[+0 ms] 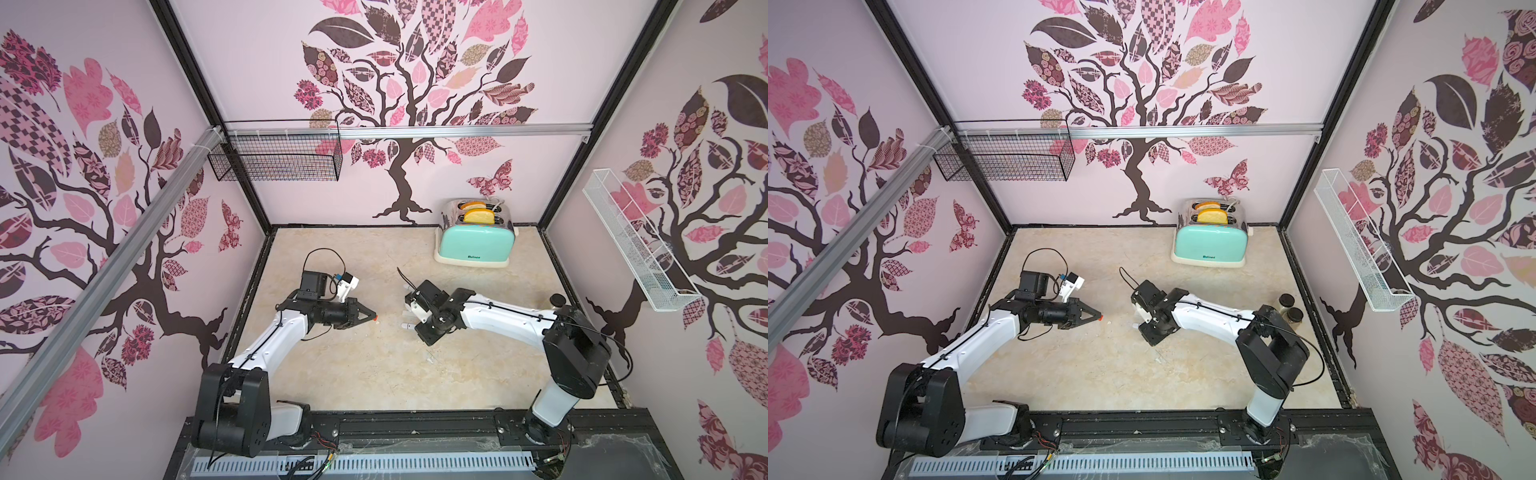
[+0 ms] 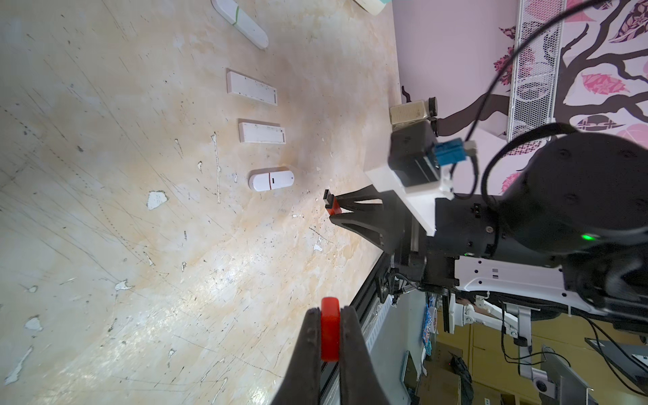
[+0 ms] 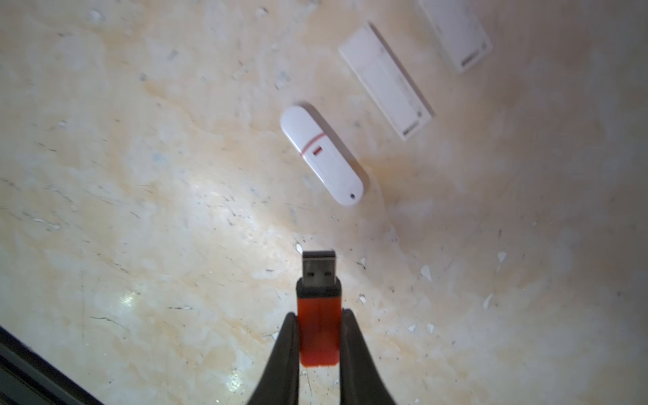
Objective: Close the usb drive cover
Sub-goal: Pick up the USB drive from the center of the board, then close the cover of the USB drive.
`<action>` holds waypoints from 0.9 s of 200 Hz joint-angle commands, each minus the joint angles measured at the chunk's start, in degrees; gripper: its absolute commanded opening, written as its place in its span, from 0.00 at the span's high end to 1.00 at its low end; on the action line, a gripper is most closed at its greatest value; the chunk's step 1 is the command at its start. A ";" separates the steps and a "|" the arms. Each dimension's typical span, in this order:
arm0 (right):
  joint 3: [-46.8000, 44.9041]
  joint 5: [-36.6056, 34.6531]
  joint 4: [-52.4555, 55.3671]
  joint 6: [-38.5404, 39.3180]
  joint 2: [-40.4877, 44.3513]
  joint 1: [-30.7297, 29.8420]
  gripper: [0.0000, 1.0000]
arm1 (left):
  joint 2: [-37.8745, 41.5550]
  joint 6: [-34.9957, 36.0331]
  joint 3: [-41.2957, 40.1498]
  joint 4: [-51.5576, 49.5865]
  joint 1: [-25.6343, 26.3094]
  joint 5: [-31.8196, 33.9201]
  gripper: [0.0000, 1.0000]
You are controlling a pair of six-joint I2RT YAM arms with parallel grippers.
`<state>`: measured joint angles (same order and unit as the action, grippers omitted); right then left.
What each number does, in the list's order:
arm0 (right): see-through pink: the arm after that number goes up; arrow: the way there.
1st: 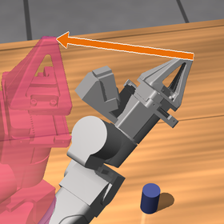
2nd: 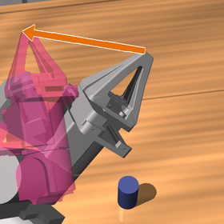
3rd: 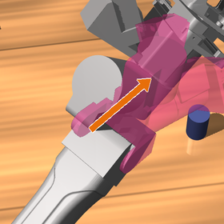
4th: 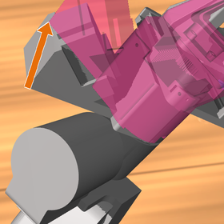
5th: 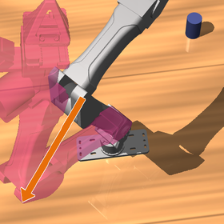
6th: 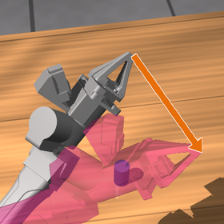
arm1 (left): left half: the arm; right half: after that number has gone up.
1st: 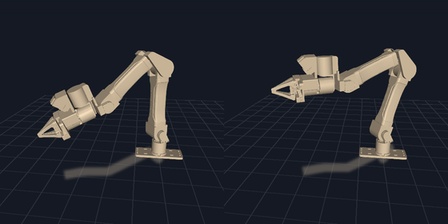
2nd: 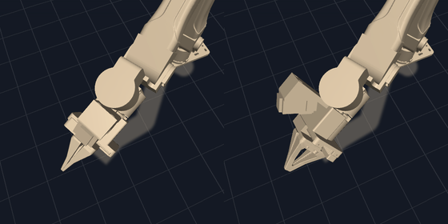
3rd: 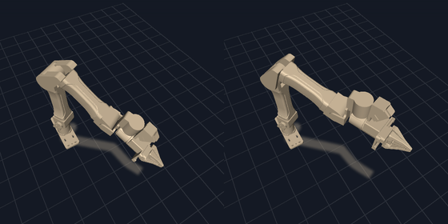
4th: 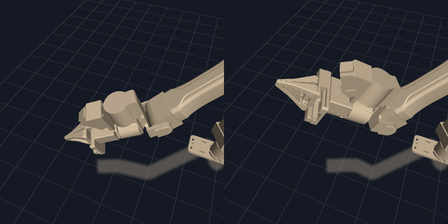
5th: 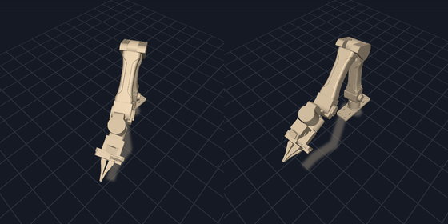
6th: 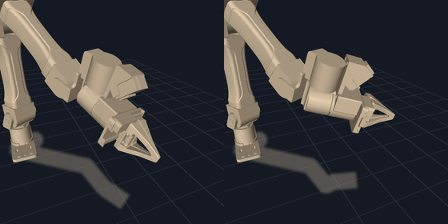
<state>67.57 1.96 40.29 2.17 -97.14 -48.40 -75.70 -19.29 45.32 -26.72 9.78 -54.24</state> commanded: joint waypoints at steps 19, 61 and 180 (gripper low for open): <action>2.46 1.93 -8.60 5.68 3.39 -2.47 1.00 | -0.73 0.91 1.04 0.58 1.31 -0.47 1.00; 3.56 3.41 -10.61 7.62 3.80 -3.40 1.00 | -1.60 1.01 1.43 0.04 2.19 -0.49 1.00; 8.12 3.93 -9.70 8.98 0.35 -7.25 1.00 | -2.61 -0.32 2.07 0.00 2.84 -0.04 1.00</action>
<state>73.60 5.17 30.39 10.61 -95.81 -55.09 -78.37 -19.46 46.70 -27.57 12.43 -54.13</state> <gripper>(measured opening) 0.173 0.098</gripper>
